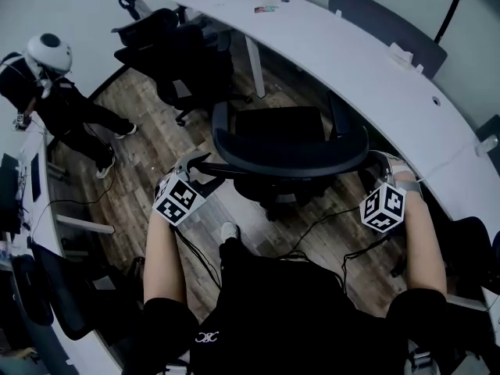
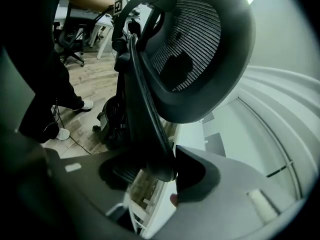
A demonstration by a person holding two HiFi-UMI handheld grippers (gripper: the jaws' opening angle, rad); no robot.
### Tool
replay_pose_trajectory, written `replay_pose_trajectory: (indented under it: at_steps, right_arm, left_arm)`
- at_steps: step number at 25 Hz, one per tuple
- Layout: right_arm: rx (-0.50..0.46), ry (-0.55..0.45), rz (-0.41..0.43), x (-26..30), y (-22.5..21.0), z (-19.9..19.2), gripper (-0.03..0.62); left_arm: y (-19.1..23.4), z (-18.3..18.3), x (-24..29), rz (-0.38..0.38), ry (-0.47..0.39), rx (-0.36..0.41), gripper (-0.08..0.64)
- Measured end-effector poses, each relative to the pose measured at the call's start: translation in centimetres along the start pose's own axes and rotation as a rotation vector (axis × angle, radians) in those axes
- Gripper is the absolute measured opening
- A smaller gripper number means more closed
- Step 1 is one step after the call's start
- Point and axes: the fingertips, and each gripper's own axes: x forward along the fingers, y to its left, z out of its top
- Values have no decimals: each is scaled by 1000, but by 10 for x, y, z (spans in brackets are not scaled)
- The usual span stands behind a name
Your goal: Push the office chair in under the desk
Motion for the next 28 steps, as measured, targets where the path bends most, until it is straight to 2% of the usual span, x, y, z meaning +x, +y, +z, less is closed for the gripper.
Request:
replay_pose_trajectory:
  at_steps: [8,20,28]
  right_arm:
    - [85,46,-41,1,8,18,216]
    - [189,169,-72,27,11,83,213]
    - [284,255,-83,40,18,126,212]
  left_arm:
    - [37,-11,14,-66,-38,63,290]
    - [133,-40,35,-178,-62,176,290]
    - [191,-54,53,-281,-102,258,290]
